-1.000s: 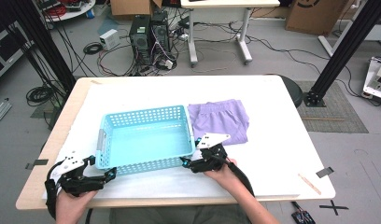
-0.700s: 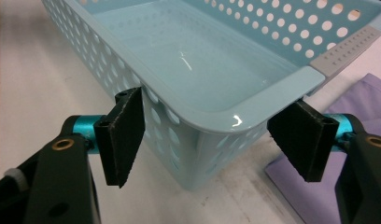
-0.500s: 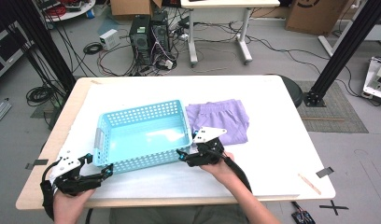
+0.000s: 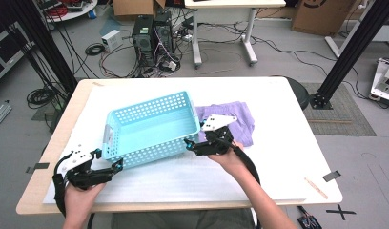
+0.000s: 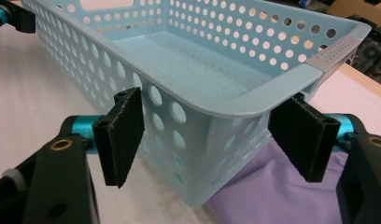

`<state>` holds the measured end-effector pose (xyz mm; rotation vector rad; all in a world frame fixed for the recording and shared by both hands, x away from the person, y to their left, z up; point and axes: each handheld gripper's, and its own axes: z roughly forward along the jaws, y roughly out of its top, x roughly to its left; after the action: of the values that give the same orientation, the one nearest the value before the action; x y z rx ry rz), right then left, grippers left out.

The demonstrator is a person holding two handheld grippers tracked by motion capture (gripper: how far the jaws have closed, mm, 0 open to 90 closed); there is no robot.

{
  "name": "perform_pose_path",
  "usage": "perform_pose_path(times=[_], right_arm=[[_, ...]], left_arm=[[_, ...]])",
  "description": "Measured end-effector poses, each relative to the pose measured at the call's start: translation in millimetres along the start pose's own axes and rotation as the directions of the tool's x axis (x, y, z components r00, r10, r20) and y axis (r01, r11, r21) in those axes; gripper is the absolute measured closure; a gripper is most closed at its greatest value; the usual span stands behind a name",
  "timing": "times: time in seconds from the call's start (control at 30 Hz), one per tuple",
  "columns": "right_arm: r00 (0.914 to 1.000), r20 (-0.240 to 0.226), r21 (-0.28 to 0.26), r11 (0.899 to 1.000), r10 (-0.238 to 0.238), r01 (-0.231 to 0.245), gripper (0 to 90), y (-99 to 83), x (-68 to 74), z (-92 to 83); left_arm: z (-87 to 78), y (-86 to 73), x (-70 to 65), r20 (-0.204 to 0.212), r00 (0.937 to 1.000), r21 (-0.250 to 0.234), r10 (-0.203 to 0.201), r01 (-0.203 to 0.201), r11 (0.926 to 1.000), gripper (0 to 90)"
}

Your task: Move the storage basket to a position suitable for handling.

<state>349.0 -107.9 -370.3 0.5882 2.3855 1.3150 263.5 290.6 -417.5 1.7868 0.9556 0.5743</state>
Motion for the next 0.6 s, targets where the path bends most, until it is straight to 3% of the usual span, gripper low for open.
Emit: perform_pose_path(times=[0.03, 0.2, 0.47, 0.6], right_arm=[[1.0, 0.003, 0.005, 1.0, 0.006, -0.006, 27.7, 0.4, -3.0, -0.9], [0.9994, 0.02, 0.015, 1.0, 0.027, -0.027, 27.6, -0.3, -24.5, -8.8], [0.995, 0.037, 0.042, 0.995, 0.093, -0.095, 27.1, -9.2, -62.3, -22.7], [0.9923, 0.048, 0.05, 0.992, 0.114, -0.116, 26.8, -12.7, -74.1, -26.9]], left_arm=[[0.0, 0.0, 0.0, 0.0, 1.0, 0.0, 0.0, 0.0, 1.0, 27.3], [29.9, 17.1, -1.2, 0.025, 0.9993, -0.01, -0.026, 0.026, 0.9996, 26.5], [67.9, 40.9, -5.4, 0.052, 0.9983, -0.021, -0.027, 0.028, 0.9994, 26.1], [83.5, 49.8, -6.4, 0.06, 0.9977, -0.023, -0.03, 0.031, 0.9992, 25.8]])
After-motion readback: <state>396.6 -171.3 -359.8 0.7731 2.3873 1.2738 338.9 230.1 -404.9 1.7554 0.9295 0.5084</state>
